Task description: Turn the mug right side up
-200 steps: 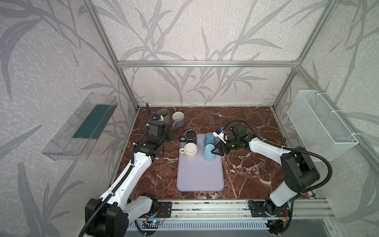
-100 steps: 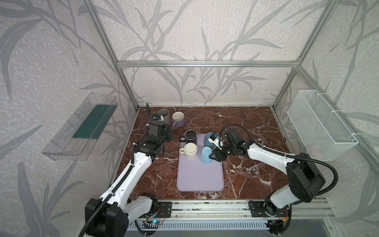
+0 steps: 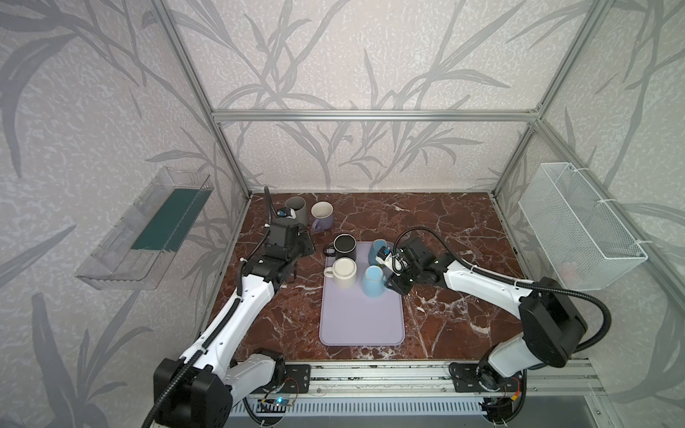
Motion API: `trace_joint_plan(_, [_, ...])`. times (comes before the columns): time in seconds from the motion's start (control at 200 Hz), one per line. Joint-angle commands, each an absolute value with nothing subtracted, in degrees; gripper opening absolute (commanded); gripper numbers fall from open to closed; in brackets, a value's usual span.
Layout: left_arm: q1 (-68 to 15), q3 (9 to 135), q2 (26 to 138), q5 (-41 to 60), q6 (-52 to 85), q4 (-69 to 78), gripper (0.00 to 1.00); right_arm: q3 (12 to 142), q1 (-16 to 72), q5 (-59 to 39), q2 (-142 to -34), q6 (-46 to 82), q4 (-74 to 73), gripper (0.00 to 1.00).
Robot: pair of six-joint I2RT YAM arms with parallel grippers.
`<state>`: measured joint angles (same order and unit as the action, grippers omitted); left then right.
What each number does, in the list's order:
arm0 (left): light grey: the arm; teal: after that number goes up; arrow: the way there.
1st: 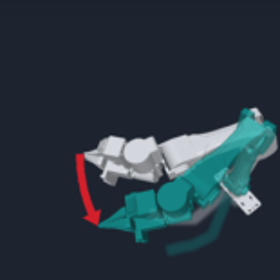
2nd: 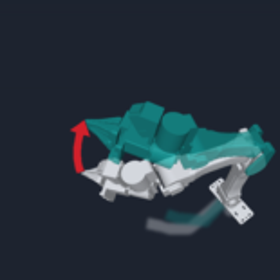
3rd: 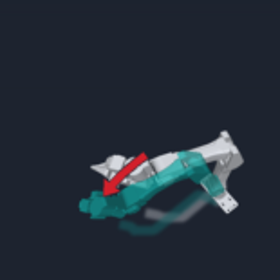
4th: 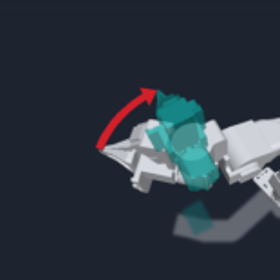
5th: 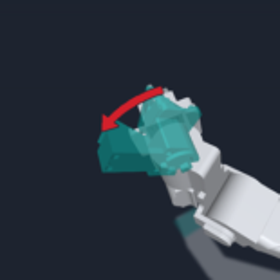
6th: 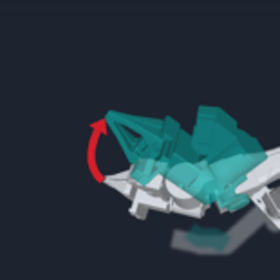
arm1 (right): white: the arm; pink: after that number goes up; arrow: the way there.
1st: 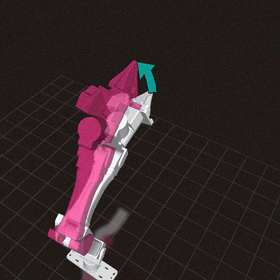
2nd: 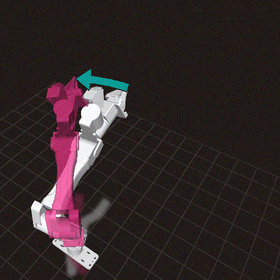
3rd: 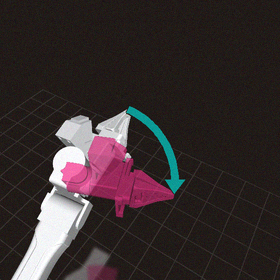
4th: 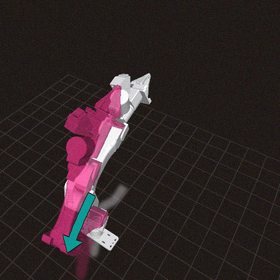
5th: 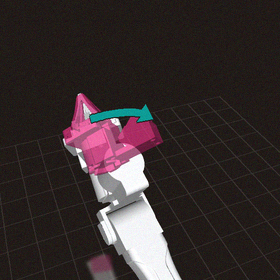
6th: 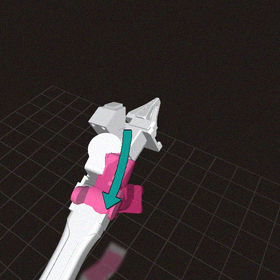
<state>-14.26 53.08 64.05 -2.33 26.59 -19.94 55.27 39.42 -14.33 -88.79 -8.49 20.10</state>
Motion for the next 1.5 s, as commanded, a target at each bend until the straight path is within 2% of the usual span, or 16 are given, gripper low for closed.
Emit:
trace_joint_plan(0.0, [-14.5, 54.3, 63.9, -2.3, 27.1, -21.4, 0.34, 57.4, 40.2, -12.3, -89.2, -9.8, 22.4, 0.33])
trace_joint_plan(0.675, [-14.5, 54.6, 64.3, -2.3, 27.0, -22.0, 0.35, 62.7, 43.6, -6.6, -94.7, -13.8, 27.8, 0.27])
trace_joint_plan(1.494, [-14.5, 54.7, 64.2, -2.4, 26.8, -22.2, 0.35, 65.7, 44.8, -4.3, -99.2, -13.5, 28.4, 0.23])
